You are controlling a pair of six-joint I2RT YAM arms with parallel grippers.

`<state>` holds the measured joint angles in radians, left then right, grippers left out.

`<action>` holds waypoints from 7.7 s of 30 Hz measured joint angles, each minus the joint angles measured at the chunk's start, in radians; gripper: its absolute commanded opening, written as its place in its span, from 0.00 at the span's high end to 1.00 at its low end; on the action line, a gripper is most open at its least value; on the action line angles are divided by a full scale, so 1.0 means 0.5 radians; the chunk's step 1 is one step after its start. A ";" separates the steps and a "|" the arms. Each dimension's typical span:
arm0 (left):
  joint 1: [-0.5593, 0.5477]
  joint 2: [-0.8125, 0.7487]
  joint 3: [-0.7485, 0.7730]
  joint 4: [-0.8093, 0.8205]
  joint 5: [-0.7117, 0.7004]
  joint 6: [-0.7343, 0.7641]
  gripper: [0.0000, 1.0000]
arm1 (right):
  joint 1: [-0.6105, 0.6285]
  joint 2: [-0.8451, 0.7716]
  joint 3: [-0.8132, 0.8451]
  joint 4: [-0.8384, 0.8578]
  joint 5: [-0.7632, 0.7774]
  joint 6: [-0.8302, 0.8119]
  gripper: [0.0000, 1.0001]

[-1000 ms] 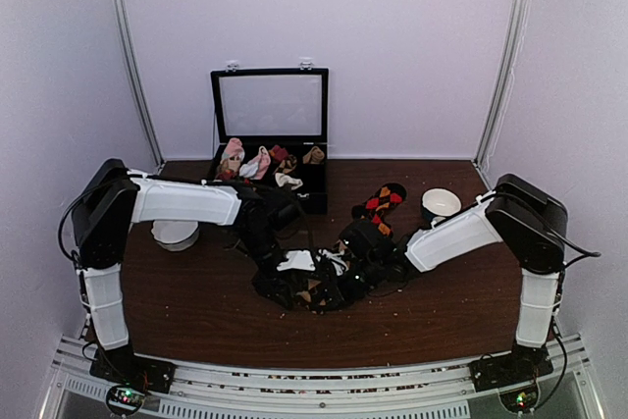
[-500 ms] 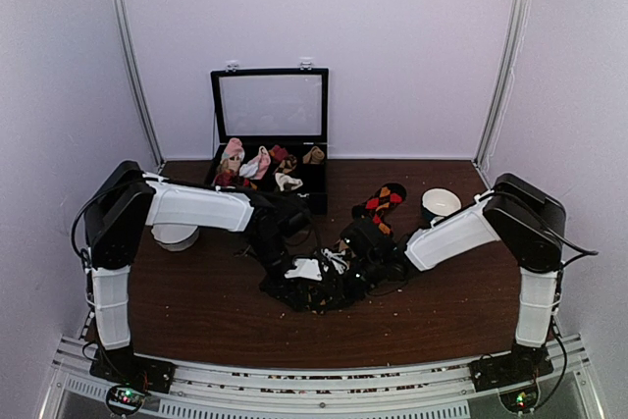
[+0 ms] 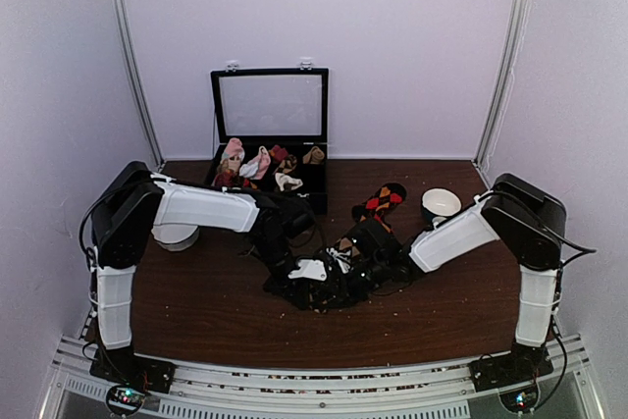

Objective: Roll the socks
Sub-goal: Roll the sock at the center of the board.

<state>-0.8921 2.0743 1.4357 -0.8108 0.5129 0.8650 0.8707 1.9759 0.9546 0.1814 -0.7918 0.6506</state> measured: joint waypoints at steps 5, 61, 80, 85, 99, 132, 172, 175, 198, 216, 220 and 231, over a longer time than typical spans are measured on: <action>0.000 0.011 -0.003 -0.018 0.008 -0.040 0.62 | -0.008 0.000 -0.028 0.053 -0.016 0.039 0.93; 0.201 0.705 0.687 -1.126 0.659 -0.347 1.00 | 0.985 -0.539 -0.184 -0.149 1.720 -2.207 0.58; 0.208 0.734 0.729 -1.177 0.657 -0.297 1.00 | 0.787 -0.223 -0.034 -0.137 1.582 -2.392 0.76; 0.208 0.734 0.732 -1.184 0.657 -0.269 0.94 | 0.758 -0.189 -0.034 -0.065 1.569 -2.316 0.78; 0.211 0.648 0.686 -1.260 0.621 -0.068 0.27 | 0.645 -0.140 0.014 -0.080 1.342 -2.129 1.00; -0.003 -0.295 -0.128 -0.174 -0.028 -0.009 0.44 | -0.002 0.140 -0.128 0.575 -0.197 0.223 1.00; 0.243 0.319 0.333 -0.546 0.288 -0.138 1.00 | 0.253 -0.621 -0.438 -0.262 0.764 -0.603 0.58; 0.241 0.346 0.381 -0.612 0.300 -0.154 1.00 | 0.395 -0.735 -0.465 -0.374 1.016 -0.819 0.58; 0.232 0.689 0.872 -1.107 0.291 -0.342 1.00 | 0.808 -0.381 -0.003 -0.229 1.791 -2.060 0.68; 0.225 0.693 0.896 -1.147 0.271 -0.354 0.62 | 0.635 -0.138 0.054 -0.101 1.619 -2.005 1.00; 0.229 0.529 0.725 -1.086 0.259 -0.298 0.36 | 0.552 -0.138 0.053 -0.087 1.463 -1.878 1.00; 0.406 -0.225 0.055 -0.597 0.053 -0.233 0.26 | 0.313 -0.170 0.052 -0.180 0.900 -1.306 1.00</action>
<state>-0.6891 1.9617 1.4631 -1.1091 0.5396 0.7486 1.0271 1.8908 0.9806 0.0914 -0.3416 -0.0025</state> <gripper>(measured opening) 0.772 0.021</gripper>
